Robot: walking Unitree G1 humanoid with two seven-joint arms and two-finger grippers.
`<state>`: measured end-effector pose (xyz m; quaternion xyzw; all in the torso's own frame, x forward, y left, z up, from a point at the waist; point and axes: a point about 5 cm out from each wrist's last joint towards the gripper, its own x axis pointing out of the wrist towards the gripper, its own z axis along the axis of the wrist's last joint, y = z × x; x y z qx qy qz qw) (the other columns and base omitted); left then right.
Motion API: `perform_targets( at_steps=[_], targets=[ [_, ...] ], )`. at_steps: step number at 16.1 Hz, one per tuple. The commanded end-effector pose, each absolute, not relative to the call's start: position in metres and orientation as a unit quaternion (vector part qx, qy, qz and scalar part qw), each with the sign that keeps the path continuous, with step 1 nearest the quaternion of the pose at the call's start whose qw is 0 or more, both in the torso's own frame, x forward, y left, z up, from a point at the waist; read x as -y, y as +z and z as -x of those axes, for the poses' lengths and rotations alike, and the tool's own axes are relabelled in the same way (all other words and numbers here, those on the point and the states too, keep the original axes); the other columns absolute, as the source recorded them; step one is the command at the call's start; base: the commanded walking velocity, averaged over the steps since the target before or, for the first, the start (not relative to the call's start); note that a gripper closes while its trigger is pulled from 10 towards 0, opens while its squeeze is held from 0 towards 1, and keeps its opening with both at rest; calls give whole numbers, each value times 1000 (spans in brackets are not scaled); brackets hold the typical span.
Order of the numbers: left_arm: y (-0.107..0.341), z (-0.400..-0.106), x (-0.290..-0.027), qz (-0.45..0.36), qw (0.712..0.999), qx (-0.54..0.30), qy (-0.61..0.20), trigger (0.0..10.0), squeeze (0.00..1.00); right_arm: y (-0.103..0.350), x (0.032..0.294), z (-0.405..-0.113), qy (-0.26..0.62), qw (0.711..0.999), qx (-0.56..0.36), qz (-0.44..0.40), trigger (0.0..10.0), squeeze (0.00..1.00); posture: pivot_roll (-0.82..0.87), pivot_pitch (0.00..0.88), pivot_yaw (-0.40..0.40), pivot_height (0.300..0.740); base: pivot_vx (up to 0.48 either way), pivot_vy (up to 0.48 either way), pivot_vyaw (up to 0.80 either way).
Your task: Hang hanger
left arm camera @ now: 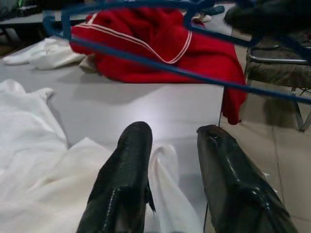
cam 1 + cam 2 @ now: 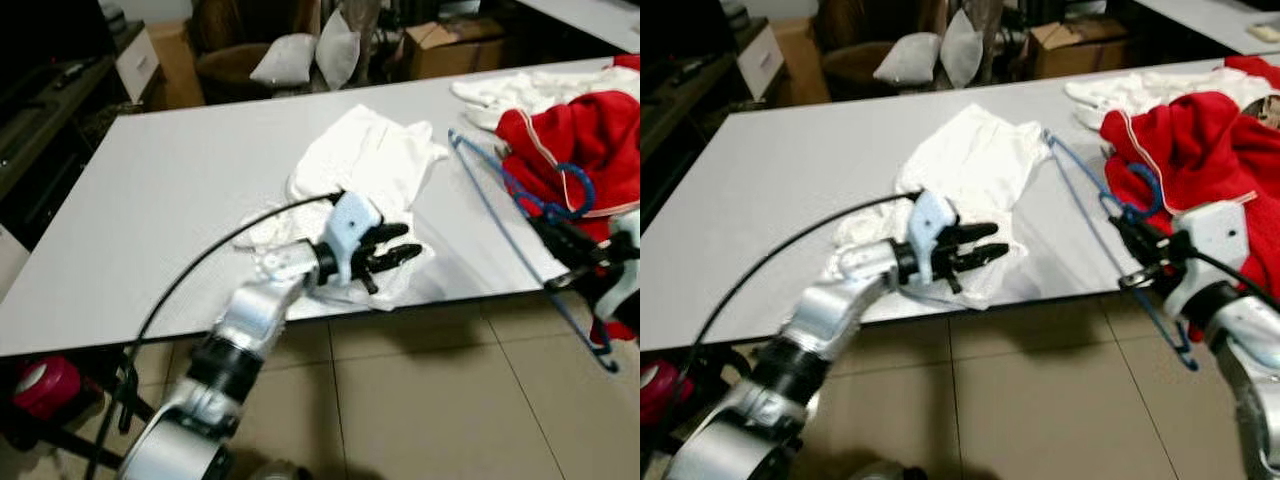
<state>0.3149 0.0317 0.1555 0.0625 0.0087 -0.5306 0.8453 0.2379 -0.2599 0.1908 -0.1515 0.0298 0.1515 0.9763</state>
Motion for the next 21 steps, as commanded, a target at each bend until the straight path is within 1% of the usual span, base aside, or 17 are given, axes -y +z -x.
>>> perform_targets(
  at_steps=[1,2,3,4,5,6,8,9,11,12,14,15,17,18,19,20,21],
  targets=[
    [154,-318,-45,-83,859,-15,-505,10000,1000,195,251,-237,168,974,-19,149,10000,0,-11,0,91,740,0,0,0],
    [153,-320,-59,-105,872,-22,-478,10000,643,193,252,-234,167,974,-24,151,10000,0,-13,0,88,740,0,0,0],
    [151,-321,-81,-139,883,-38,-448,10000,0,190,256,-228,155,976,-34,149,10000,0,-12,0,87,740,0,0,0],
    [150,-321,-90,-155,884,-46,-438,10000,0,188,258,-225,152,977,-39,147,10000,0,-12,0,86,740,0,0,0],
    [148,-318,-106,-186,883,-65,-425,10000,0,183,261,-220,141,977,-52,151,10000,0,-11,0,86,740,0,0,0],
    [143,-314,-127,-223,879,-90,-412,10000,0,171,269,-214,99,970,-80,205,10000,0,-11,0,91,740,0,0,0],
    [143,-311,-142,-202,896,-98,-382,10000,0,164,280,-206,-13,981,-59,182,10000,0,-33,0,113,740,0,0,0],
    [144,-310,-144,-197,899,-98,-377,10000,0,161,279,-204,-21,982,-55,178,10000,0,-33,0,113,740,0,0,0],
    [137,-304,-146,-181,902,-111,-376,10000,0,152,271,-187,-48,994,-19,101,10000,0,-50,0,125,740,0,0,0],
    [138,-303,-144,-176,902,-110,-378,10000,0,152,269,-185,-41,995,-16,94,10000,0,-50,0,125,740,0,0,0],
    [146,-300,-130,-88,914,-103,-382,10000,0,149,254,-175,37,995,-20,86,10000,0,-61,0,133,740,0,0,0],
    [145,-294,-119,-44,913,-115,-390,10000,1000,147,252,-170,74,993,-34,87,10000,0,-58,0,132,740,0,0,0],
    [141,-287,-112,-8,907,-136,-398,10000,1000,143,254,-166,100,989,-55,96,10000,0,-61,0,130,740,0,0,0],
    [137,-287,-115,-40,910,-134,-390,10000,1000,142,255,-166,109,987,-60,101,10000,0,-60,0,126,740,0,0,0],
    [131,-288,-122,-121,906,-121,-386,10000,1000,141,255,-167,121,985,-64,103,10000,0,-59,0,122,740,0,0,0],
    [126,-289,-127,-165,901,-128,-381,10000,1000,142,254,-168,127,985,-63,102,10000,0,-59,0,118,740,0,0,0],
    [122,-294,-136,-205,891,-145,-378,10000,549,147,244,-175,159,981,-53,98,10000,0,-67,0,116,740,0,0,0]
  ],
)
